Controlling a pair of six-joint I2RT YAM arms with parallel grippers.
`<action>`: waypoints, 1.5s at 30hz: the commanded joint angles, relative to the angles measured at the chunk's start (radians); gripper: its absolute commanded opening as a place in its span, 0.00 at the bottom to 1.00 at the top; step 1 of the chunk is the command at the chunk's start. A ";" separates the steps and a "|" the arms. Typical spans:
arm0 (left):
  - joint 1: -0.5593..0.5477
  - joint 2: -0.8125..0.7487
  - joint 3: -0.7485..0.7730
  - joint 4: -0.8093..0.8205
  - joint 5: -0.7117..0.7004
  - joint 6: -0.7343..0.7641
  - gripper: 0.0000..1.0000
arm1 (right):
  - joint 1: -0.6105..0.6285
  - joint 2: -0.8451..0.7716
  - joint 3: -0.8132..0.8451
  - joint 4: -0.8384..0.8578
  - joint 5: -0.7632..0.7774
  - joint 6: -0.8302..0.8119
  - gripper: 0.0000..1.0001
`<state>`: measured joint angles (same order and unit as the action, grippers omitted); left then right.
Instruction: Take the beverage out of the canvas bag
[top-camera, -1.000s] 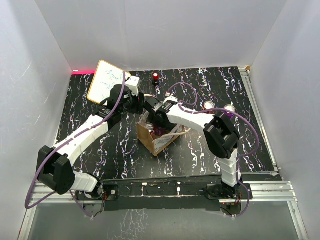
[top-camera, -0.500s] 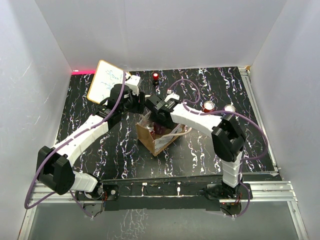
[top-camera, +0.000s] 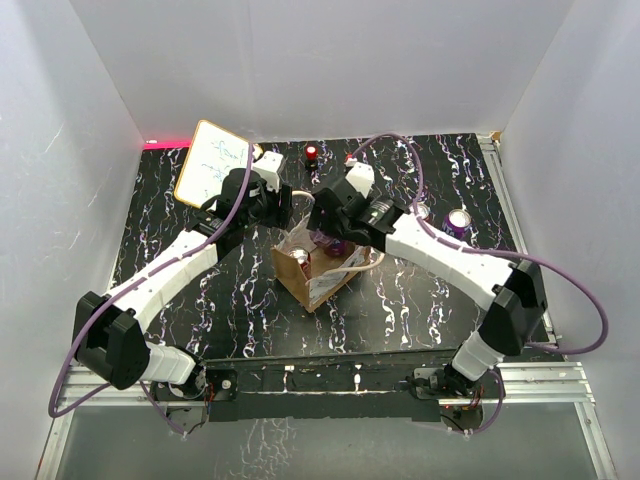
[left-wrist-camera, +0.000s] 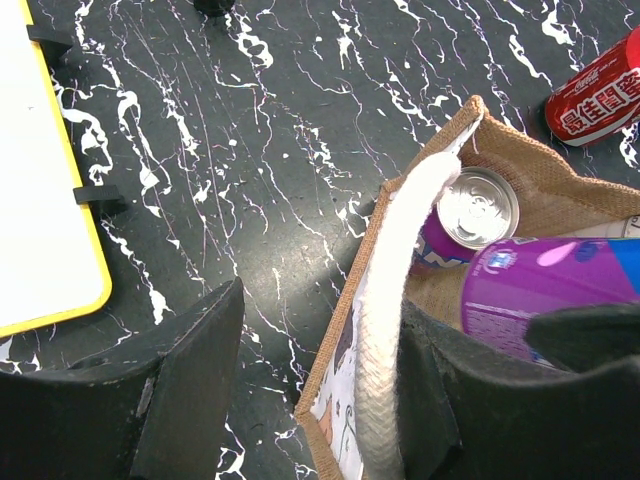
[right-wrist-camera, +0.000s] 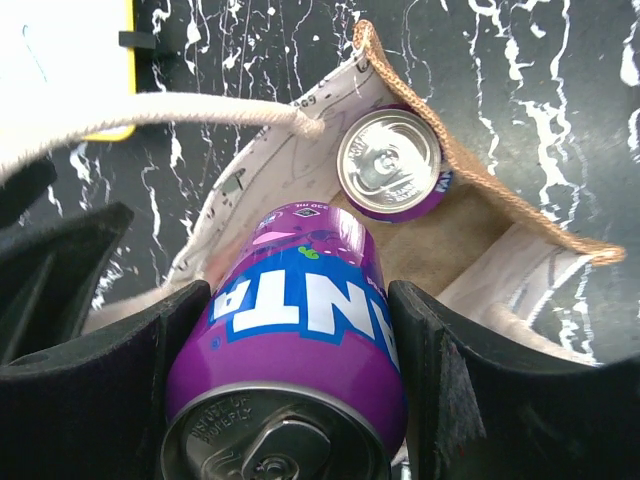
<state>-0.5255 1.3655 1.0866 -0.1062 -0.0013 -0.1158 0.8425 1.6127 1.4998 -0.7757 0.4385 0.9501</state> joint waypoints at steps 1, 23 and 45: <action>-0.002 -0.005 0.032 0.007 0.017 -0.004 0.54 | 0.004 -0.145 -0.016 0.158 -0.001 -0.215 0.13; -0.002 0.004 0.035 0.005 0.032 -0.012 0.54 | -0.130 -0.551 -0.250 0.023 0.332 -0.535 0.07; -0.002 0.037 0.036 0.001 0.024 -0.010 0.54 | -0.604 -0.340 -0.597 0.422 -0.214 -0.646 0.07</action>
<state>-0.5255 1.4052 1.0866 -0.1062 0.0231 -0.1307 0.2722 1.2484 0.8375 -0.4992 0.2646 0.3458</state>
